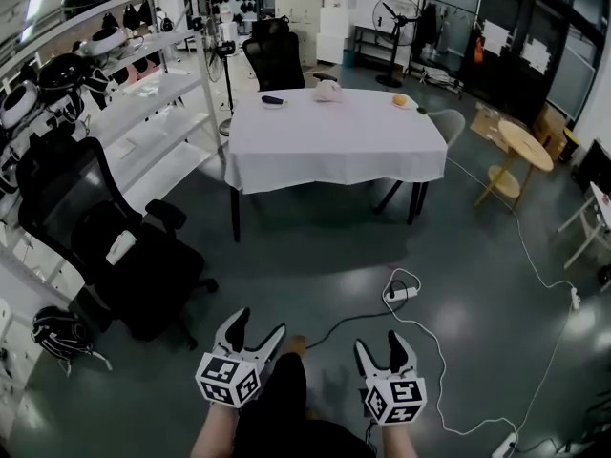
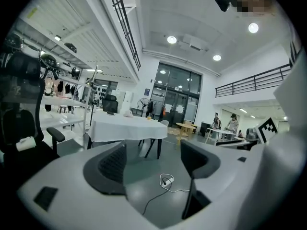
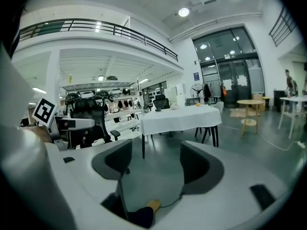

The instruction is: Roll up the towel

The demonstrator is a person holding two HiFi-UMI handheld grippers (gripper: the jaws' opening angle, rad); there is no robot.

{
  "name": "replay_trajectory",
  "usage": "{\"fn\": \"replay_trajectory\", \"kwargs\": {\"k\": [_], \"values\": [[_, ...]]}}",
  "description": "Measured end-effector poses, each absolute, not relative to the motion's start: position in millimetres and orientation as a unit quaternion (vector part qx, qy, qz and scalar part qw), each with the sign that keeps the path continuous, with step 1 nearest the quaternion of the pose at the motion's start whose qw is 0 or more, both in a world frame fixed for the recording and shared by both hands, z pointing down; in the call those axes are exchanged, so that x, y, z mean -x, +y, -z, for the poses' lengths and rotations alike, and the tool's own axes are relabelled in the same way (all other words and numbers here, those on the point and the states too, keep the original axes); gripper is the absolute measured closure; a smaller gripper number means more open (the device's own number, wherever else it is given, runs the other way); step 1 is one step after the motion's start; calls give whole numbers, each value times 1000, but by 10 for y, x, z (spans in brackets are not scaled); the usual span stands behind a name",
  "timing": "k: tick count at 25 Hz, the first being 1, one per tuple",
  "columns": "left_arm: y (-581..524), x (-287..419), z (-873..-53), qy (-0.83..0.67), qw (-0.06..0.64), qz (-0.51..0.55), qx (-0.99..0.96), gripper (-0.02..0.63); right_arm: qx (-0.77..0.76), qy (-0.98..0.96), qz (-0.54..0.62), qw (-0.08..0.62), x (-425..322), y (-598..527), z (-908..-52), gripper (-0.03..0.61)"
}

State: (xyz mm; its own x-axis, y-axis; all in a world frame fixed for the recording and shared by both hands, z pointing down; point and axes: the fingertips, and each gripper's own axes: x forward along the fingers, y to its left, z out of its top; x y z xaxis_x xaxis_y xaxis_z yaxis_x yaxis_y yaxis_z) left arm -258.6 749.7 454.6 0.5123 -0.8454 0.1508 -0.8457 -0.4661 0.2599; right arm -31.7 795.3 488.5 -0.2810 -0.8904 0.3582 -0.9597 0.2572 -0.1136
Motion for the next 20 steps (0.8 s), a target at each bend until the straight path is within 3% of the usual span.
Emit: {"fn": "replay_trajectory", "kwargs": {"k": [20], "values": [[4973, 2538, -4163, -426, 120, 20, -897, 245, -647, -747, -127, 92, 131, 5655, -4497, 296]]}}
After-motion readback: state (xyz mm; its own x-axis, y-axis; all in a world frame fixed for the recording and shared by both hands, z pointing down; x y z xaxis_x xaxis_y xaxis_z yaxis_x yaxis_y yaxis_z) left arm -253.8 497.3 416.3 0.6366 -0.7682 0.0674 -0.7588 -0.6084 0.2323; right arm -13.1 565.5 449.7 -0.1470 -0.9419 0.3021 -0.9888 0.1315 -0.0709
